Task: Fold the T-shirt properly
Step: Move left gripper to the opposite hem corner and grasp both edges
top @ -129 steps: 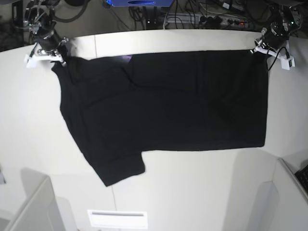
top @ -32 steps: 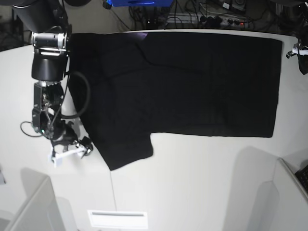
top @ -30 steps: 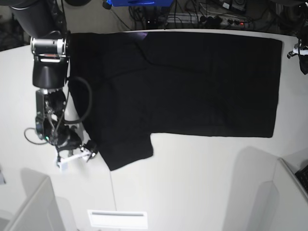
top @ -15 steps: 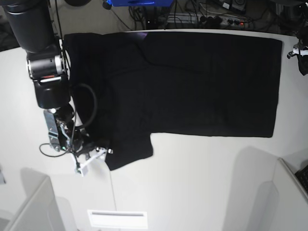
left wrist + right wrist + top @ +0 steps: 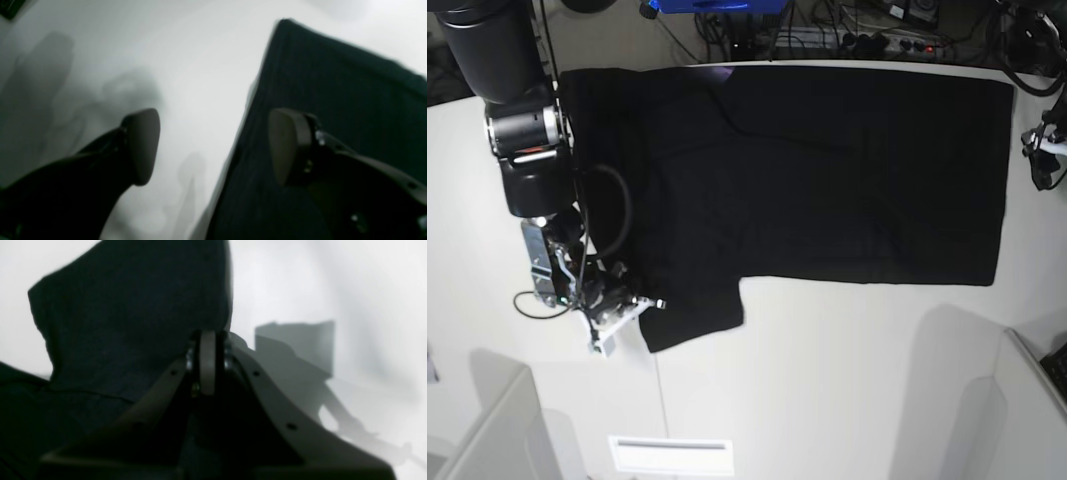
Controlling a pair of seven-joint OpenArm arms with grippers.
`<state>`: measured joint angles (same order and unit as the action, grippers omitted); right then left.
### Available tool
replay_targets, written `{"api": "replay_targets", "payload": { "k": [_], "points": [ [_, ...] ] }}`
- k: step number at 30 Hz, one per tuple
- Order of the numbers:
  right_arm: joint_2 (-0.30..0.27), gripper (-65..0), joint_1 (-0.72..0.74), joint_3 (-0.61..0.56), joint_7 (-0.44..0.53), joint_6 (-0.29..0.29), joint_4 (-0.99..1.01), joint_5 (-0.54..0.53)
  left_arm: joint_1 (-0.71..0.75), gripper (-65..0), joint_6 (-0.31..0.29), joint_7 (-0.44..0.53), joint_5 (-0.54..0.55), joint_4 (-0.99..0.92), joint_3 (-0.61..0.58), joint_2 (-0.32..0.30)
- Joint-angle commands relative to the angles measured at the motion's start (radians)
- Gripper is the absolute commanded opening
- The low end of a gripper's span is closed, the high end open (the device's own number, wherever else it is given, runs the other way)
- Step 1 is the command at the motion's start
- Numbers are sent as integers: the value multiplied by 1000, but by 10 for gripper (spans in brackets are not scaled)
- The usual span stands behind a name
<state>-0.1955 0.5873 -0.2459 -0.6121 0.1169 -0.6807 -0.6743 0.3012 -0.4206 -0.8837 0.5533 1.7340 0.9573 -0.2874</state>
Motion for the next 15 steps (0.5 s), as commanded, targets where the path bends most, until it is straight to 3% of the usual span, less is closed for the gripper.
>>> {"api": "replay_targets", "payload": {
  "k": [1,9,15],
  "points": [
    [-6,-650,33,6,5,4,-12,0,-38,-161,-1,19,-31,-10,-13,-19],
    [-6,-650,33,6,4,4,-12,0,-345,-163,-1,19,-261,-257,-169,-42],
    [-8,-650,33,6,-1,4,-12,0,-537,-163,-1,24,-362,-469,-252,-54]
  ]
}}
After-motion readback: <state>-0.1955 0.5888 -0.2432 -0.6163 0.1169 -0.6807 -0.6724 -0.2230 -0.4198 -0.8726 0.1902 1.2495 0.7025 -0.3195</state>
